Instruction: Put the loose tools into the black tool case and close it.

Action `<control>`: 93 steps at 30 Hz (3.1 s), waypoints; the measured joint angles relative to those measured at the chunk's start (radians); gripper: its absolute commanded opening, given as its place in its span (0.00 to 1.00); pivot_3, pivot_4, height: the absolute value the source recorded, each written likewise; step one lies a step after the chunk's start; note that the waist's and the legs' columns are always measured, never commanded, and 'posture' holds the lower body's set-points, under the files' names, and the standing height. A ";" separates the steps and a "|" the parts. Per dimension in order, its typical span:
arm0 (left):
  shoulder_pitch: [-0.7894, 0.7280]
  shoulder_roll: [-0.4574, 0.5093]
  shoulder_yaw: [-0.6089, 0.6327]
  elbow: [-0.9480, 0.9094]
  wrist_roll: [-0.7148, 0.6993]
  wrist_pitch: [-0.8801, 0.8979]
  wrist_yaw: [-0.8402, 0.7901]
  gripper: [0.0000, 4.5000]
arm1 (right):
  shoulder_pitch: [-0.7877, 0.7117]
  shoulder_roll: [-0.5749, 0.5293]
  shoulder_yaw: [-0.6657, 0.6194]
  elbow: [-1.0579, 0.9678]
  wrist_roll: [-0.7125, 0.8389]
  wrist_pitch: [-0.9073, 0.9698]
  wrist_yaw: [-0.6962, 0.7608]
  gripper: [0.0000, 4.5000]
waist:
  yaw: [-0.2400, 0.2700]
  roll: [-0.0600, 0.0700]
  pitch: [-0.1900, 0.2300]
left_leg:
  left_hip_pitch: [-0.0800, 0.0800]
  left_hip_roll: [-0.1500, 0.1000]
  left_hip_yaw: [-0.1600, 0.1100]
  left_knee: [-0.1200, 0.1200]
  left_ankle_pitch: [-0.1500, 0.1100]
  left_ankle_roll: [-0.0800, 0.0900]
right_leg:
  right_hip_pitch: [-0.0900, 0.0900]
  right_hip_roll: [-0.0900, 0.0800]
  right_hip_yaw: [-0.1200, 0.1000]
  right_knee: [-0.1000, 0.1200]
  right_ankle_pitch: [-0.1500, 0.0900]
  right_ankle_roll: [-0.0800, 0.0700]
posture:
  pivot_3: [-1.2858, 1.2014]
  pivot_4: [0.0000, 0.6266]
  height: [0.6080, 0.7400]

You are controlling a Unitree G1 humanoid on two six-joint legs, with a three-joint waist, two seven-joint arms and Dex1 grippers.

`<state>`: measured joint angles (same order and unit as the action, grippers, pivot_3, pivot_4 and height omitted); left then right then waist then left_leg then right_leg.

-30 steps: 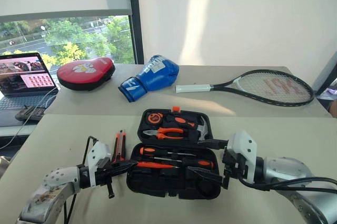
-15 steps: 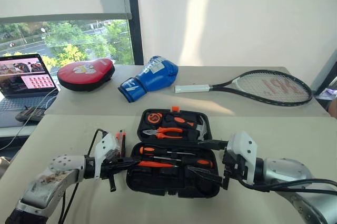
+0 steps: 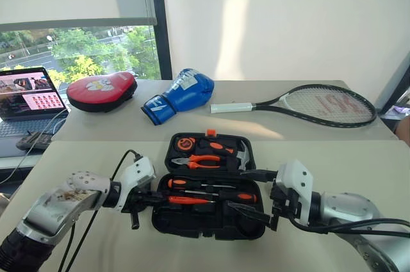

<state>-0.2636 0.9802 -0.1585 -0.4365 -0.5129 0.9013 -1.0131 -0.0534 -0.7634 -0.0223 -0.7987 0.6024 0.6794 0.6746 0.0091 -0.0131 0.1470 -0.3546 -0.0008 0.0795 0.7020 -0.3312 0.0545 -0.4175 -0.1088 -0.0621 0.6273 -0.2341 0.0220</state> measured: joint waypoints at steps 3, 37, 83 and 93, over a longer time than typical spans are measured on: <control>-0.053 0.055 -0.049 -0.032 -0.002 0.064 -0.026 0.01 | 0.000 0.000 0.003 -0.004 0.001 0.000 -0.001 1.00 | 0.000 0.000 0.000 | 0.000 0.000 0.000 0.000 0.000 0.000 | 0.000 0.001 0.000 0.000 0.000 0.000 | 0.52 0.24 1.00; 0.089 -0.346 0.335 -0.163 -0.080 0.417 0.784 0.65 | -0.022 0.009 0.008 0.047 -0.013 -0.031 0.069 1.00 | 0.002 -0.003 0.001 | -0.007 0.000 -0.008 0.017 0.000 0.000 | 0.000 0.000 -0.002 0.005 0.004 0.000 | 0.52 0.24 1.00; 0.007 -0.102 -0.087 0.075 0.203 -0.567 -0.233 0.03 | 0.358 -0.089 -0.337 -0.143 0.121 -0.013 0.099 1.00 | 0.007 -0.004 0.002 | -0.014 0.005 -0.010 0.011 0.007 0.008 | -0.004 0.006 -0.006 -0.001 0.015 -0.009 | 0.52 0.24 1.00; 0.019 -0.076 -0.101 0.086 0.309 -0.663 -0.214 0.32 | 0.371 -0.094 -0.346 -0.155 0.127 -0.013 0.098 1.00 | 0.004 -0.004 0.002 | -0.013 0.009 -0.010 0.012 0.008 0.006 | -0.004 0.010 -0.005 0.000 0.016 -0.011 | 0.52 0.24 1.00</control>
<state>-0.2444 0.9039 -0.2591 -0.3508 -0.2043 0.2388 -1.2270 0.3173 -0.8576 -0.3686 -0.9535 0.7298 0.6663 0.7724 0.0132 -0.0174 0.1493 -0.3679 0.0080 0.0697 0.7141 -0.3234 0.0602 -0.4216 -0.0988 -0.0667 0.6269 -0.2180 0.0109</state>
